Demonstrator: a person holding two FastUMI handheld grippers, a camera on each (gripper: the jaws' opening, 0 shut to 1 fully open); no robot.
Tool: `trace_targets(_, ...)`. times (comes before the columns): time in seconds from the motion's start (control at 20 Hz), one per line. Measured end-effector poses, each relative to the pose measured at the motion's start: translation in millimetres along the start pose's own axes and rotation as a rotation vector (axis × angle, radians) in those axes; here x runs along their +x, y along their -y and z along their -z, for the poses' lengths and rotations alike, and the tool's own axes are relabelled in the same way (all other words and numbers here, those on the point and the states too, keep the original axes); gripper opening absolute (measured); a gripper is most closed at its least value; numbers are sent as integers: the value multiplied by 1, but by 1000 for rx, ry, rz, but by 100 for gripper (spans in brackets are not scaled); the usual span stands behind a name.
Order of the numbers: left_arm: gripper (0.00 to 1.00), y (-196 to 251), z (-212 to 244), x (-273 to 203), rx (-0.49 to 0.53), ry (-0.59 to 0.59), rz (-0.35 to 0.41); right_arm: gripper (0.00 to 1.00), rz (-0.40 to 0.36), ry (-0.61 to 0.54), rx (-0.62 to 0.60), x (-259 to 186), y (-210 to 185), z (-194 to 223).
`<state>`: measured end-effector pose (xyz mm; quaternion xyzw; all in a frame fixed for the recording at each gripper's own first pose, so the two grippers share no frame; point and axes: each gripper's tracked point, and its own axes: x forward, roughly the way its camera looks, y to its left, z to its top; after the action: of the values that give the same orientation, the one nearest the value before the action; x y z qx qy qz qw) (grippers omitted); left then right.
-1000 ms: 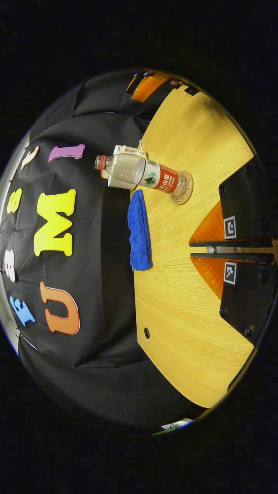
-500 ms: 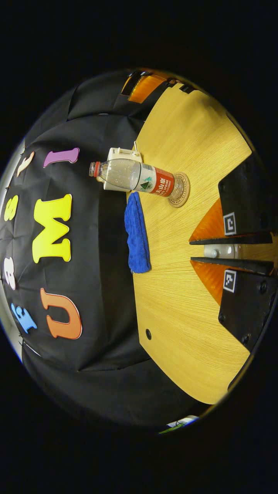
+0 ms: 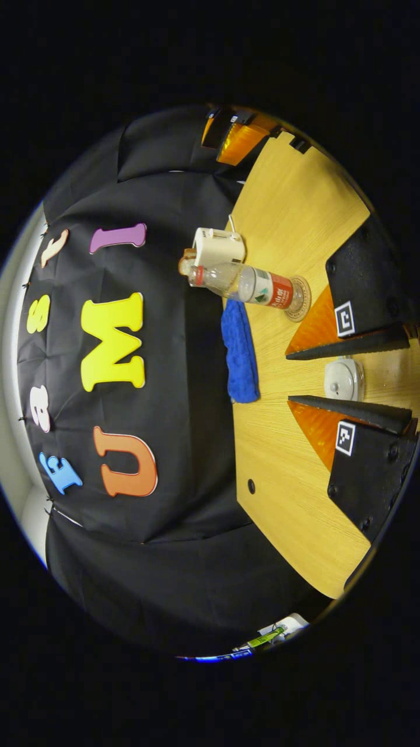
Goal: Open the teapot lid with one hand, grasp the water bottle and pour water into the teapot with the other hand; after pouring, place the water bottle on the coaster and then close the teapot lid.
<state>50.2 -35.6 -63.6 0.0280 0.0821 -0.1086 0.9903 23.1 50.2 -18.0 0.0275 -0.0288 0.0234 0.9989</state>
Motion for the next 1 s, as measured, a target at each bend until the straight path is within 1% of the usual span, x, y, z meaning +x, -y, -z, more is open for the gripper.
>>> trace_targets(0.05,42,6,-10,-9,-13,22,17,95,6,5,0,-6,2,-6)
trace_targets(0.15,49,10,-20,-24,-35,40,16,95,11,13,18,-16,5,-16)
trace_targets(0.2,57,9,-28,-29,-36,54,7,95,-8,27,34,-20,-1,-22)
trace_targets(0.25,60,7,-34,-34,-32,60,-13,95,-30,35,41,-24,-6,-27)
trace_targets(0.3,69,3,-40,-39,-26,70,-42,95,-38,35,39,-28,-7,-27)
trace_targets(0.35,72,-1,-46,-43,-22,82,-71,98,-42,25,32,-31,-6,-25)
trace_targets(0.4,75,-3,-49,-49,-14,85,-92,95,-37,7,28,-33,-5,-23)
trace_targets(0.5,84,-4,-55,-64,-3,102,-111,95,-9,-39,32,-37,3,-18)
trace_targets(0.55,84,-3,-60,-72,1,116,-111,95,0,-48,38,-41,6,-20)
trace_targets(0.65,85,-5,-74,-89,18,174,-111,98,-6,-27,53,-48,8,-31)
trace_targets(0.7,84,-9,-75,-96,21,183,-113,95,2,-22,54,-51,14,-31)
trace_targets(0.75,86,-9,-74,-101,18,186,-102,95,9,-20,58,-54,20,-33)
trace_targets(0.8,88,-9,-75,-105,6,189,-90,95,10,-18,67,-57,23,-35)
trace_targets(0.85,88,-10,-75,-108,-12,189,-82,98,14,-15,71,-60,27,-38)
trace_targets(0.9,88,-13,-74,-110,-33,188,-81,95,24,-9,73,-62,32,-42)
trace_targets(0.95,88,-16,-72,-112,-52,185,-86,98,32,-4,72,-64,37,-44)
trace_targets(1.0,89,-21,-73,-113,-57,190,-97,95,35,-1,69,-67,39,-45)
